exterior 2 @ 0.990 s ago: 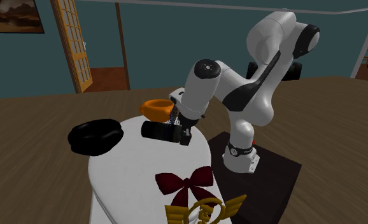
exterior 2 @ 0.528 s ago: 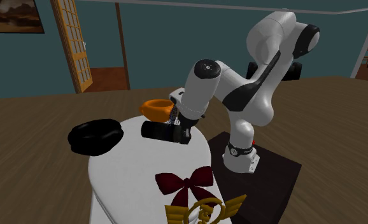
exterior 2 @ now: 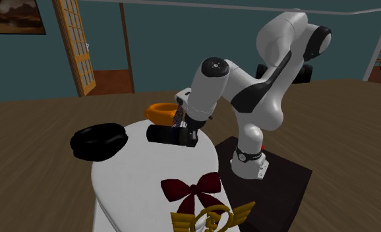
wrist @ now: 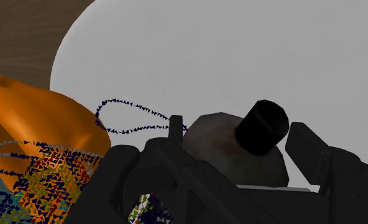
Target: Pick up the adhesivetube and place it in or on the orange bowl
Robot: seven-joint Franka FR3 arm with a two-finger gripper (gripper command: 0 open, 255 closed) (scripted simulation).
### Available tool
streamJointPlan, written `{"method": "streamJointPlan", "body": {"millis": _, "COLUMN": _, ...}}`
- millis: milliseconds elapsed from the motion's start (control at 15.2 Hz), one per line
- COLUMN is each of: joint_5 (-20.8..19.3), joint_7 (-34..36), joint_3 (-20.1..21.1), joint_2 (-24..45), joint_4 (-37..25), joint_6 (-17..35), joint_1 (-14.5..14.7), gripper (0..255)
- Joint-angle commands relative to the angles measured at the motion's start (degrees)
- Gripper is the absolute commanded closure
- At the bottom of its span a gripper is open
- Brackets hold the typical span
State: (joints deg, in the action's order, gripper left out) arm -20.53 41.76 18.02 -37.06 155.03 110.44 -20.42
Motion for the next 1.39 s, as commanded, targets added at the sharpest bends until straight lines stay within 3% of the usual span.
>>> {"method": "streamJointPlan", "body": {"millis": 0, "joint_5": 0.2, "joint_7": -0.9, "joint_3": -0.3, "joint_2": -0.7, "joint_4": -1.1, "joint_6": -1.5, "joint_1": 0.0, "gripper": 255}}
{"method": "streamJointPlan", "body": {"millis": 1320, "joint_5": 0.8, "joint_7": -8.1, "joint_3": -1.7, "joint_2": -3.7, "joint_4": -14.0, "joint_6": -15.8, "joint_1": -0.2, "gripper": 255}}
